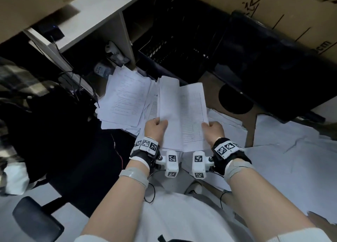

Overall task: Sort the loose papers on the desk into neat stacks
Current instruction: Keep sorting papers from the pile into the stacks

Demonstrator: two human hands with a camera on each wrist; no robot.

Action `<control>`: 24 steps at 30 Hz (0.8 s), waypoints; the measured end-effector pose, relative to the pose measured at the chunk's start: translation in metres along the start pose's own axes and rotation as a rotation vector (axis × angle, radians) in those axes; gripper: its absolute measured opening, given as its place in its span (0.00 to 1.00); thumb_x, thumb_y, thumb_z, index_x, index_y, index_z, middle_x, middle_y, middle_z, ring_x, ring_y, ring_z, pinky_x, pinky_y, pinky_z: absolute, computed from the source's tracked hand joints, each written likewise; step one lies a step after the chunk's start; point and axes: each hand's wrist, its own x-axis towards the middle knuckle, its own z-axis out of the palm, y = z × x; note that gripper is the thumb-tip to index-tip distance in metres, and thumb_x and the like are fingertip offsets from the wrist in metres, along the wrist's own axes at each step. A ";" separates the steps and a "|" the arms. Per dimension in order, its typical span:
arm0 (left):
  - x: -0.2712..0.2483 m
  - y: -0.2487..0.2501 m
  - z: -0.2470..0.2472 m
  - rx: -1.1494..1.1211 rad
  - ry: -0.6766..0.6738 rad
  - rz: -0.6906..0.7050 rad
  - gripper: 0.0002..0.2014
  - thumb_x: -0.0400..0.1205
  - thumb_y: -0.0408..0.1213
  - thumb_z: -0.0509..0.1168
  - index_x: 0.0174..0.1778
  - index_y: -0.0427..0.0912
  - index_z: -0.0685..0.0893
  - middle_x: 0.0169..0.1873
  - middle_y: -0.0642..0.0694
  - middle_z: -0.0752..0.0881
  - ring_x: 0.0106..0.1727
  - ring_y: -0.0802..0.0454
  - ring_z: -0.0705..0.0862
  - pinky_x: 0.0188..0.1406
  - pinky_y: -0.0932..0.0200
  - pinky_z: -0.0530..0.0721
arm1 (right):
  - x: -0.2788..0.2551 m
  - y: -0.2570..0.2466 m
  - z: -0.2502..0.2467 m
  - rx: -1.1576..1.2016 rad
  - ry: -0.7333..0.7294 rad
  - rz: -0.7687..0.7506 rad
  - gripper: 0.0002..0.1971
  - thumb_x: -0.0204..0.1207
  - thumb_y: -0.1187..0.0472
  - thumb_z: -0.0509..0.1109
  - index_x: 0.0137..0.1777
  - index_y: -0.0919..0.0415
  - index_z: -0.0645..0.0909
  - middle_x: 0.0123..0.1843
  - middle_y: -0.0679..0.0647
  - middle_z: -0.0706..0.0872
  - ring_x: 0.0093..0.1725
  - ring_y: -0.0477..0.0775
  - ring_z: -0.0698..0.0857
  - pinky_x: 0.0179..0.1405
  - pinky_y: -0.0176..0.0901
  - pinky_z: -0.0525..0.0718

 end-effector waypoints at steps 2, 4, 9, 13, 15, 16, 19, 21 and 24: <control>0.004 -0.009 -0.009 0.025 0.034 -0.009 0.09 0.80 0.30 0.66 0.41 0.26 0.87 0.28 0.44 0.79 0.32 0.51 0.75 0.31 0.63 0.75 | 0.005 0.014 0.000 -0.042 -0.051 0.090 0.13 0.82 0.59 0.65 0.44 0.68 0.87 0.40 0.59 0.87 0.41 0.60 0.84 0.43 0.44 0.79; 0.007 -0.014 -0.021 0.037 0.077 -0.031 0.10 0.80 0.30 0.66 0.46 0.24 0.87 0.32 0.42 0.81 0.34 0.51 0.77 0.33 0.60 0.77 | 0.011 0.022 0.009 -0.071 -0.096 0.158 0.13 0.81 0.59 0.68 0.43 0.69 0.87 0.39 0.60 0.87 0.38 0.60 0.84 0.42 0.45 0.80; 0.020 -0.024 -0.054 0.078 0.197 -0.018 0.09 0.79 0.34 0.68 0.44 0.31 0.89 0.34 0.43 0.87 0.36 0.50 0.83 0.40 0.59 0.83 | 0.022 0.031 0.044 -0.103 -0.057 0.250 0.12 0.77 0.62 0.69 0.32 0.66 0.80 0.34 0.62 0.84 0.34 0.62 0.82 0.40 0.52 0.83; 0.035 -0.030 -0.083 0.144 0.271 0.004 0.06 0.83 0.32 0.67 0.48 0.37 0.89 0.36 0.50 0.87 0.35 0.60 0.83 0.37 0.72 0.82 | 0.026 0.039 0.076 -0.136 -0.042 0.334 0.12 0.79 0.67 0.64 0.55 0.72 0.85 0.53 0.66 0.89 0.45 0.62 0.83 0.44 0.43 0.77; 0.046 -0.033 -0.095 0.147 0.270 0.003 0.06 0.84 0.32 0.66 0.50 0.37 0.89 0.38 0.49 0.88 0.36 0.60 0.84 0.37 0.73 0.82 | 0.028 0.040 0.092 -0.140 -0.045 0.400 0.16 0.80 0.68 0.63 0.65 0.71 0.83 0.62 0.66 0.87 0.54 0.64 0.86 0.49 0.44 0.79; 0.053 -0.034 -0.100 0.145 0.273 0.000 0.07 0.84 0.32 0.66 0.52 0.37 0.89 0.40 0.48 0.89 0.38 0.59 0.85 0.38 0.72 0.83 | 0.028 0.039 0.098 -0.145 -0.042 0.431 0.17 0.81 0.69 0.62 0.68 0.71 0.81 0.65 0.66 0.86 0.60 0.65 0.86 0.53 0.45 0.80; 0.068 -0.037 -0.108 0.152 0.258 -0.019 0.08 0.84 0.31 0.65 0.54 0.37 0.89 0.40 0.48 0.89 0.39 0.57 0.85 0.36 0.72 0.82 | 0.029 0.034 0.112 -0.174 -0.034 0.521 0.20 0.84 0.69 0.59 0.75 0.74 0.73 0.73 0.65 0.80 0.70 0.67 0.80 0.69 0.48 0.77; 0.074 -0.034 -0.108 0.150 0.232 -0.015 0.09 0.85 0.29 0.64 0.55 0.36 0.88 0.40 0.48 0.89 0.39 0.59 0.85 0.36 0.73 0.82 | 0.030 0.031 0.119 -0.170 -0.028 0.560 0.23 0.85 0.68 0.58 0.78 0.74 0.68 0.76 0.65 0.77 0.72 0.67 0.78 0.75 0.54 0.74; 0.081 -0.030 -0.106 0.127 0.186 -0.017 0.11 0.84 0.27 0.62 0.57 0.35 0.88 0.44 0.45 0.90 0.42 0.55 0.87 0.42 0.68 0.86 | 0.031 0.027 0.123 -0.162 -0.028 0.602 0.23 0.85 0.68 0.58 0.79 0.73 0.67 0.78 0.65 0.75 0.73 0.66 0.77 0.76 0.55 0.73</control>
